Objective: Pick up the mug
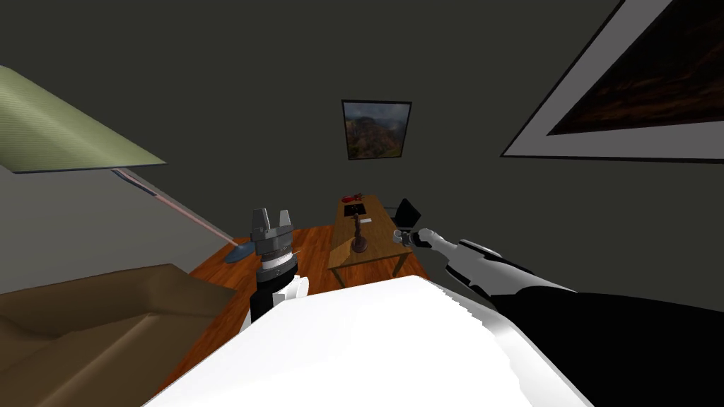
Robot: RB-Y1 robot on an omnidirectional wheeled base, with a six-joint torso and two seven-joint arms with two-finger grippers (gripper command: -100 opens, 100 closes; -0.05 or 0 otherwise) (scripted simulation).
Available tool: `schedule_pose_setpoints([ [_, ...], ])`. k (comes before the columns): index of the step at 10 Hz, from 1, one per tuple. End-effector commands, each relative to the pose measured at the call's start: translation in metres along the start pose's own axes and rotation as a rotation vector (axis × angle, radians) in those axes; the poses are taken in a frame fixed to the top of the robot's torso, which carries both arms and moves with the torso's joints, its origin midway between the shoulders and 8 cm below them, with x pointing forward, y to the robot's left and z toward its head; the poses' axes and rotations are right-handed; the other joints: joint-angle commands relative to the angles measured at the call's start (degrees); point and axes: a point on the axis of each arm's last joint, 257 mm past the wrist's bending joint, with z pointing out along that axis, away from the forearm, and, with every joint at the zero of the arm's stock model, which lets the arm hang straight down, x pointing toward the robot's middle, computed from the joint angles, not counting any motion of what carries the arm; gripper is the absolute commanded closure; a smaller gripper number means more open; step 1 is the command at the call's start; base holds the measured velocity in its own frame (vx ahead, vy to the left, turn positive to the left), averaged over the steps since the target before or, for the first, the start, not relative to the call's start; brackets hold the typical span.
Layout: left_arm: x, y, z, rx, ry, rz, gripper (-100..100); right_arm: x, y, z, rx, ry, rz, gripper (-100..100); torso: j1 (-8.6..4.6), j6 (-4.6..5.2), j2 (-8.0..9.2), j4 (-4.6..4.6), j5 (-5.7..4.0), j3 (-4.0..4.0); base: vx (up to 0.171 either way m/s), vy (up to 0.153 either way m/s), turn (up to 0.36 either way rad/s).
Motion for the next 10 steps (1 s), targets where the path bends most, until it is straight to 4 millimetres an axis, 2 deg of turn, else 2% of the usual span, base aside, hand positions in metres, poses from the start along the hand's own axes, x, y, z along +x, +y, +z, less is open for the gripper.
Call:
schedule_pose_setpoints([
  [1,0.0,0.0,0.0,0.0,0.0,0.0,0,0.0,-0.003,-0.001,0.008,-0.007,0.012,100,0.0,0.0,0.0,0.0,0.0,0.0,-0.001,0.003,-0.025],
  [2,0.0,0.0,0.0,0.0,0.0,0.0,0,0.026,0.009,-0.014,0.0,0.023,-0.004,100,-0.04,0.0,0.0,0.01,-0.01,0.0,-0.002,0.026,0.209],
  [4,0.0,0.0,0.0,0.0,0.0,0.0,0,0.021,0.003,-0.014,0.021,0.004,0.036,100,0.04,-0.03,0.03,0.02,0.02,0.02,-0.004,0.019,0.048],
  [5,0.0,0.0,0.0,0.0,0.0,0.0,0,0.047,0.017,-0.028,0.008,0.038,0.013,100,0.02,-0.03,0.02,0.03,0.02,0.02,0.002,0.029,0.223],
  [7,0.0,0.0,0.0,0.0,0.0,0.0,0,0.041,0.01,-0.027,0.033,0.017,0.06,100,-0.03,-0.08,-0.07,-0.07,-0.05,-0.07,-0.002,0.022,0.037],
  [8,0.0,0.0,0.0,0.0,0.0,0.0,0,0.066,0.024,-0.042,0.019,0.05,0.039,100,-0.07,-0.09,-0.1,-0.07,-0.06,-0.08,0.0,0.032,0.221],
  [10,0.0,0.0,0.0,0.0,0.0,0.0,0,0.061,0.018,-0.042,0.043,0.031,0.083,100,-0.04,-0.14,-0.13,-0.08,-0.04,-0.11,0.0,0.019,0.042],
])
